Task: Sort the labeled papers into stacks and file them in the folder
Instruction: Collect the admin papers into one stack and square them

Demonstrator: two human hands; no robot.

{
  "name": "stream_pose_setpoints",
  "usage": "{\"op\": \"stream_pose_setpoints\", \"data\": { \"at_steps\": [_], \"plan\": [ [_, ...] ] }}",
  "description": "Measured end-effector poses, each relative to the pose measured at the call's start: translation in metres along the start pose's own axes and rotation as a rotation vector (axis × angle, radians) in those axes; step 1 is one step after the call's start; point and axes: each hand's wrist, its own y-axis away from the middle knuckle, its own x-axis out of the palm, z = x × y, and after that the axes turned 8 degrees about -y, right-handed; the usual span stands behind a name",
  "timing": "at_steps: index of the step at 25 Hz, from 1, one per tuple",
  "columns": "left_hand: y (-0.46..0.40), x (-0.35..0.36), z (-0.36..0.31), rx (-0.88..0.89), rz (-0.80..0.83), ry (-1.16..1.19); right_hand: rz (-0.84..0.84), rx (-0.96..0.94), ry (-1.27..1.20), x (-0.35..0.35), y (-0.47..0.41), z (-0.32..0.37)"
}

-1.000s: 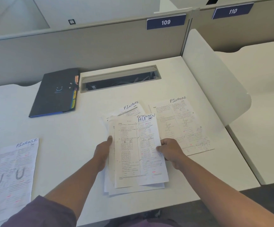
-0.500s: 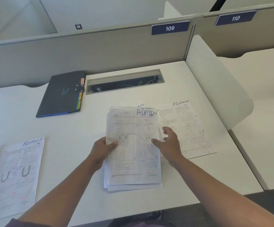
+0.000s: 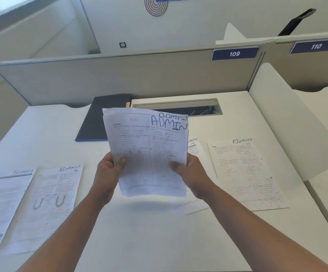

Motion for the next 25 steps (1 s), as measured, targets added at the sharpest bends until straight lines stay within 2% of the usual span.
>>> {"op": "stream_pose_setpoints", "data": {
  "at_steps": [4,7,11,16,21,25],
  "plan": [
    [-0.004,-0.03,-0.008,0.073,-0.08,0.074,-0.002,-0.063,0.003,0.036,-0.012,-0.001],
    [0.002,-0.045,0.009,0.064,-0.151,0.118,-0.007,-0.038,0.038,0.059,-0.014,-0.018],
    [0.006,-0.056,0.037,0.006,-0.055,0.104,-0.095,0.036,0.117,0.084,-0.014,-0.044],
    [-0.013,-0.082,0.03,0.189,0.009,0.157,-0.163,-0.043,0.076,0.112,-0.023,-0.039],
    [-0.024,-0.102,0.046,0.046,0.243,-0.007,-0.2,0.063,0.112,0.128,-0.015,-0.058],
    [-0.03,-0.114,0.051,0.072,0.287,0.004,-0.215,0.051,0.077,0.133,-0.011,-0.063]
  ]
}}
